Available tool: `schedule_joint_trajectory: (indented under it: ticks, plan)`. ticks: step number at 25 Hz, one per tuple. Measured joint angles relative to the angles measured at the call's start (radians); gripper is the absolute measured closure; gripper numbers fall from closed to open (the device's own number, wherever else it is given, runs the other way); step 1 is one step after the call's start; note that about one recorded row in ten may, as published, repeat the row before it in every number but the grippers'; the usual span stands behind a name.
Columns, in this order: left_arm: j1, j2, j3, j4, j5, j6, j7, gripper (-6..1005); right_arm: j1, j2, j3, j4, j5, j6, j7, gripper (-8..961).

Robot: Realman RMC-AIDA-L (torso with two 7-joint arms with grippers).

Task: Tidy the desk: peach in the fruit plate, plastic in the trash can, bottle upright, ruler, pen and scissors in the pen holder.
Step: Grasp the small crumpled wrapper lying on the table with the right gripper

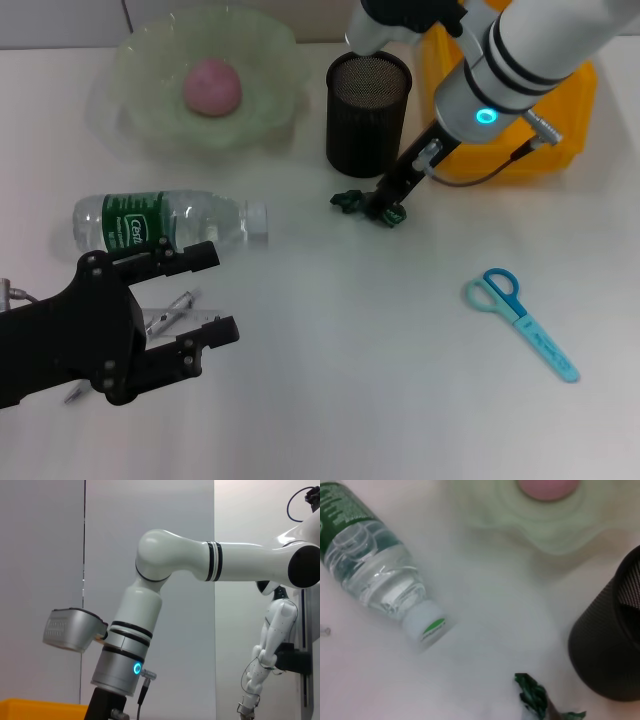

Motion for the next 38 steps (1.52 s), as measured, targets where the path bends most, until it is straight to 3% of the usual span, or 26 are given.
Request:
schedule_joint_trajectory:
  ticks: [7, 38]
  plan:
    - [0.0, -0.001, 0.0, 0.0, 0.0, 0.0, 0.001, 364, -0.008, 0.0, -0.062, 0.023, 0.026, 0.052, -0.001, 245]
    - [-0.012, -0.001, -0.002, -0.021, -0.001, -0.007, 0.025, 365, -0.009, 0.0, -0.125, 0.057, 0.039, 0.134, 0.02, 250]
